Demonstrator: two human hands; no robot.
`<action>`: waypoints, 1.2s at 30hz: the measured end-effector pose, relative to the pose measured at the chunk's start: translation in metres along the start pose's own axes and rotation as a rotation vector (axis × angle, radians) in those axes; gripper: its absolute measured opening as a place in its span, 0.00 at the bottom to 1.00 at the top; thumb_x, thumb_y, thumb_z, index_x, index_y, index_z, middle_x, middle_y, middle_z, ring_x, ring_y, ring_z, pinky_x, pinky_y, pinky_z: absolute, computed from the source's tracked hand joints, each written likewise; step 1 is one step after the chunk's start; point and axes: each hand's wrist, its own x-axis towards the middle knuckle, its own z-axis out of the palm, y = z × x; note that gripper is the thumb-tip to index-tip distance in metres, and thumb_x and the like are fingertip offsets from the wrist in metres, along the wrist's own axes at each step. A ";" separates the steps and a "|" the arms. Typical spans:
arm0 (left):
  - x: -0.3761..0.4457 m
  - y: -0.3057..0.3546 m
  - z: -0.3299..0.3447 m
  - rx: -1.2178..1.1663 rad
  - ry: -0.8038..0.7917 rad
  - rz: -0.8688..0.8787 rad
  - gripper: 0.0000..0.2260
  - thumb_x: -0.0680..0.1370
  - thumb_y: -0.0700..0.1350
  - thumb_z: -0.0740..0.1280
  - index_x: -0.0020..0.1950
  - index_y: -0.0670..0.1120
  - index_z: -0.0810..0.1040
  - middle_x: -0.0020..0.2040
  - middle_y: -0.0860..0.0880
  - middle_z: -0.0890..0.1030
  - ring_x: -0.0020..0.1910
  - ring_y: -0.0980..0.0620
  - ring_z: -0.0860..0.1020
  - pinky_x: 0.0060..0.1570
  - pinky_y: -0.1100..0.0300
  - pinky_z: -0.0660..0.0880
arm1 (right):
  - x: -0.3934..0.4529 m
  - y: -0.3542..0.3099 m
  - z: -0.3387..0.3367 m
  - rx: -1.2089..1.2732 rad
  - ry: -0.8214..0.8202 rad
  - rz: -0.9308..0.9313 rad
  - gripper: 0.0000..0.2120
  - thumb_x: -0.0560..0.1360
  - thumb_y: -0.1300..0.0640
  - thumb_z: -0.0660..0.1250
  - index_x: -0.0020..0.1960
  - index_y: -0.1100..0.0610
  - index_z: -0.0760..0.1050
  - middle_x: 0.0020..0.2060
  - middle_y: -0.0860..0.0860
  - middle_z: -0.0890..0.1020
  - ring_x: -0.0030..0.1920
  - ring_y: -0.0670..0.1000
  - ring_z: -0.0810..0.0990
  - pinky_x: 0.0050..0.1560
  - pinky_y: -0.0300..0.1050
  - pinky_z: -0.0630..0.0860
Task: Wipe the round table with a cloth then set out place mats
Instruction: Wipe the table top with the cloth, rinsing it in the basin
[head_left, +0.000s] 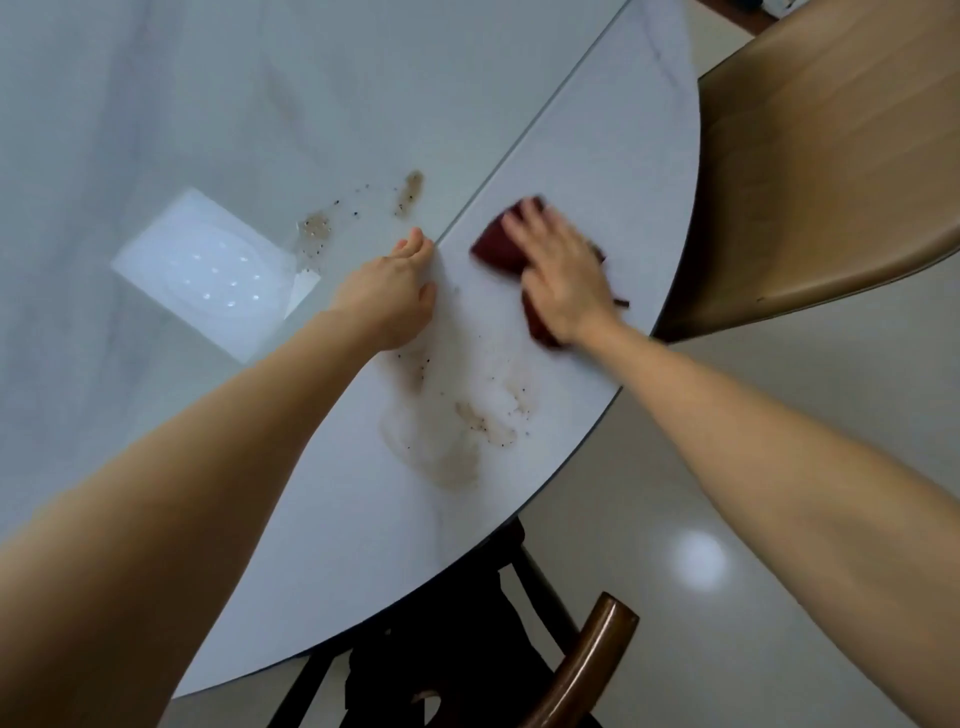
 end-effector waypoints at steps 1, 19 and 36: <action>0.000 -0.002 0.000 -0.013 0.004 0.010 0.25 0.82 0.45 0.53 0.79 0.45 0.51 0.80 0.50 0.49 0.77 0.48 0.57 0.69 0.52 0.62 | 0.017 0.001 -0.005 0.006 0.027 0.119 0.29 0.76 0.56 0.50 0.78 0.52 0.56 0.78 0.53 0.54 0.78 0.55 0.51 0.77 0.52 0.48; -0.058 -0.038 0.028 -0.055 0.015 -0.019 0.25 0.84 0.50 0.51 0.79 0.44 0.50 0.80 0.48 0.48 0.78 0.50 0.50 0.73 0.52 0.57 | -0.076 -0.024 0.022 0.050 0.073 0.196 0.31 0.73 0.58 0.50 0.76 0.48 0.62 0.77 0.49 0.57 0.77 0.56 0.54 0.76 0.53 0.48; -0.106 -0.085 0.019 0.003 -0.123 0.080 0.24 0.84 0.47 0.51 0.78 0.43 0.50 0.80 0.50 0.49 0.78 0.49 0.52 0.72 0.51 0.59 | -0.122 -0.209 0.105 0.147 0.442 1.022 0.28 0.78 0.55 0.52 0.78 0.50 0.55 0.79 0.51 0.52 0.78 0.56 0.51 0.75 0.56 0.47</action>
